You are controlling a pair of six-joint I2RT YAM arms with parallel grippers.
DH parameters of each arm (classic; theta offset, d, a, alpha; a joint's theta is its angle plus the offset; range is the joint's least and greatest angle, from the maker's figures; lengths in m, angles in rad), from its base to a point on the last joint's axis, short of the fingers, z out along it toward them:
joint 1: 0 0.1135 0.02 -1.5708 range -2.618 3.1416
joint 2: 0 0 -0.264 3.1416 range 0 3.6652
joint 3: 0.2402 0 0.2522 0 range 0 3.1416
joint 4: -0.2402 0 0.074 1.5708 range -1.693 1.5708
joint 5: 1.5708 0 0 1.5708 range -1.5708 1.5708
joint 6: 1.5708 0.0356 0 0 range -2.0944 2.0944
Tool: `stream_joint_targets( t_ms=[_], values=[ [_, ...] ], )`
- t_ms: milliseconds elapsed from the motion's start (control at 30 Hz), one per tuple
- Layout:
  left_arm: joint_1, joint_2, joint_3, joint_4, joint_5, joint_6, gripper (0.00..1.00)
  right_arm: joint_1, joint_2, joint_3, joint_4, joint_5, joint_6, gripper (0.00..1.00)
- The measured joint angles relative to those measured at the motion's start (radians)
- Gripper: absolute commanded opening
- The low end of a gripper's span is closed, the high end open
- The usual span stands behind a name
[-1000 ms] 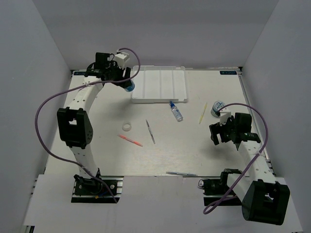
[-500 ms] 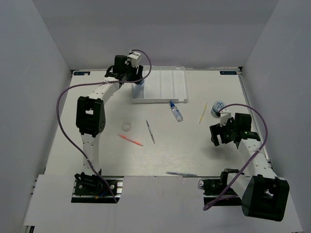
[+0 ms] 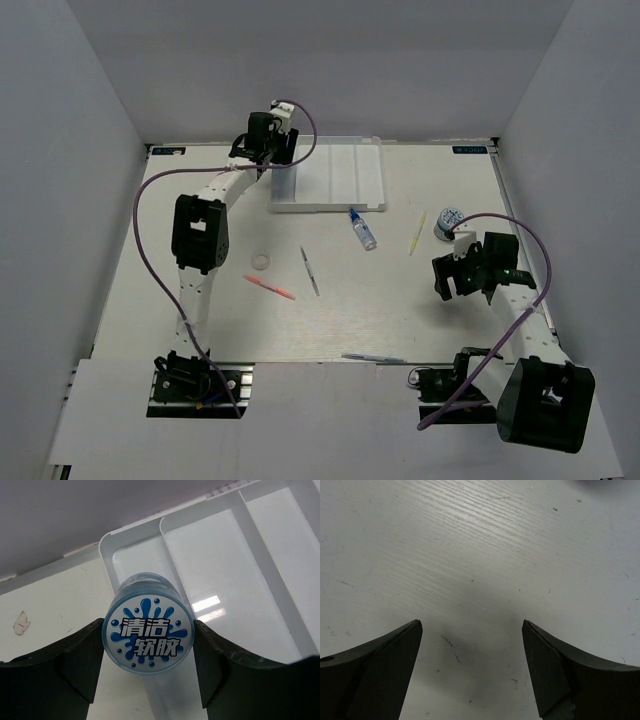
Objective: Sort the stationery into containers
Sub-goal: Place the stationery in the storage box.
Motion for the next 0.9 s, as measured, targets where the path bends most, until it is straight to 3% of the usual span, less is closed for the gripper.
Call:
stream_joint_targets(
  t_ms=[700, 733, 767, 867, 900],
  values=[
    [-0.009, 0.145, 0.149, -0.029, -0.049, -0.002, 0.0, -0.011, 0.023, 0.005, -0.008, -0.014, 0.0, 0.86],
    [-0.009, 0.145, 0.152, -0.037, -0.049, -0.003, 0.03, -0.012, 0.024, 0.006, -0.007, -0.014, 0.0, 0.86],
    [-0.01, 0.145, 0.153, -0.042, -0.05, -0.005, 0.2, -0.012, 0.025, 0.007, -0.007, -0.014, 0.0, 0.86],
    [-0.011, 0.145, 0.153, -0.042, -0.058, -0.005, 0.59, -0.012, 0.026, 0.007, -0.008, -0.015, 0.0, 0.86],
    [-0.011, 0.145, 0.153, -0.042, -0.061, -0.005, 0.63, -0.012, 0.027, 0.007, -0.008, -0.016, 0.0, 0.86]
  ],
)
